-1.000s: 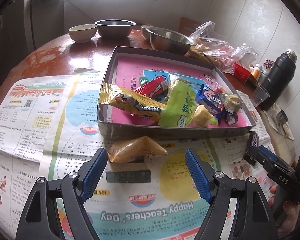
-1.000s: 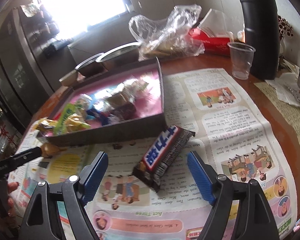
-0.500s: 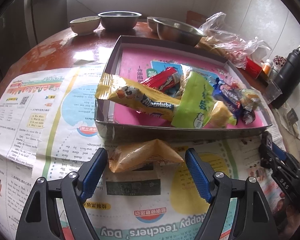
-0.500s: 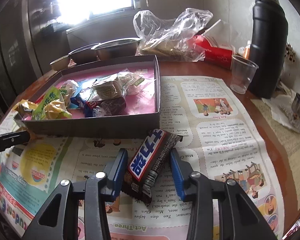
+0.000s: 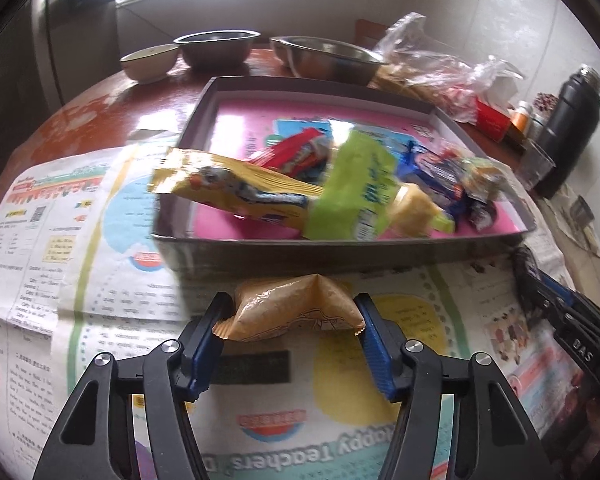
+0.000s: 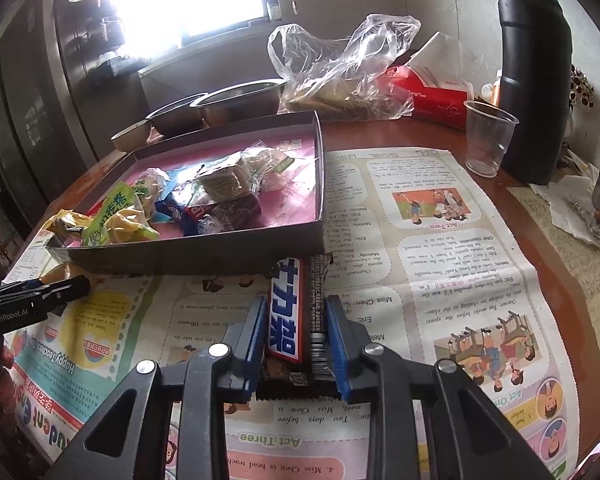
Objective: Organize snacks
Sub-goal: 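Carry the bread roll and Snickers bar over the tray with both grippers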
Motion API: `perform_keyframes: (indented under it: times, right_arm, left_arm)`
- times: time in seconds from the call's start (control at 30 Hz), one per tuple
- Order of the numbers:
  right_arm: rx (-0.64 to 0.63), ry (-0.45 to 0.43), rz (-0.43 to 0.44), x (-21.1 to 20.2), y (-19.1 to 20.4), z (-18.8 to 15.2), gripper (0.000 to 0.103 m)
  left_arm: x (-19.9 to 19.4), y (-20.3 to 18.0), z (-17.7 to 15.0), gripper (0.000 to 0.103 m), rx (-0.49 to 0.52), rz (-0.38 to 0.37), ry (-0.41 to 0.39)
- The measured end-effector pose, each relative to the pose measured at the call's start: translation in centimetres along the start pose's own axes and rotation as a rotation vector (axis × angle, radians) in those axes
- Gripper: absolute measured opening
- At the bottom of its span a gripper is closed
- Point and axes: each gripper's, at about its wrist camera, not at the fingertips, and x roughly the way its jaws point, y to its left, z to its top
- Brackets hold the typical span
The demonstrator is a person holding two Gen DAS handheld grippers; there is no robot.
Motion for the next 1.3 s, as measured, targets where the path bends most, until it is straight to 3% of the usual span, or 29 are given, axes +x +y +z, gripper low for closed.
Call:
perform_keyframes:
  times: [0.2, 0.6, 1.3]
  right_arm:
    - [0.013, -0.003, 0.013, -0.4, -0.2, -0.2, 0.03]
    - [0.025, -0.053, 0.012, -2.9, -0.3, 0.2, 0.03]
    - [0.001, -0.133, 0.056, -4.8, 0.9, 3.1, 0.03]
  left_arm:
    - [-0.9, -0.9, -0.5, 0.063, 0.0, -0.066, 0.002]
    - [-3.9, -2.6, -0.5, 0.063, 0.039, -0.12, -0.049]
    - [-6.1, -3.1, 3.4, 0.063, 0.034, -0.127, -0.124]
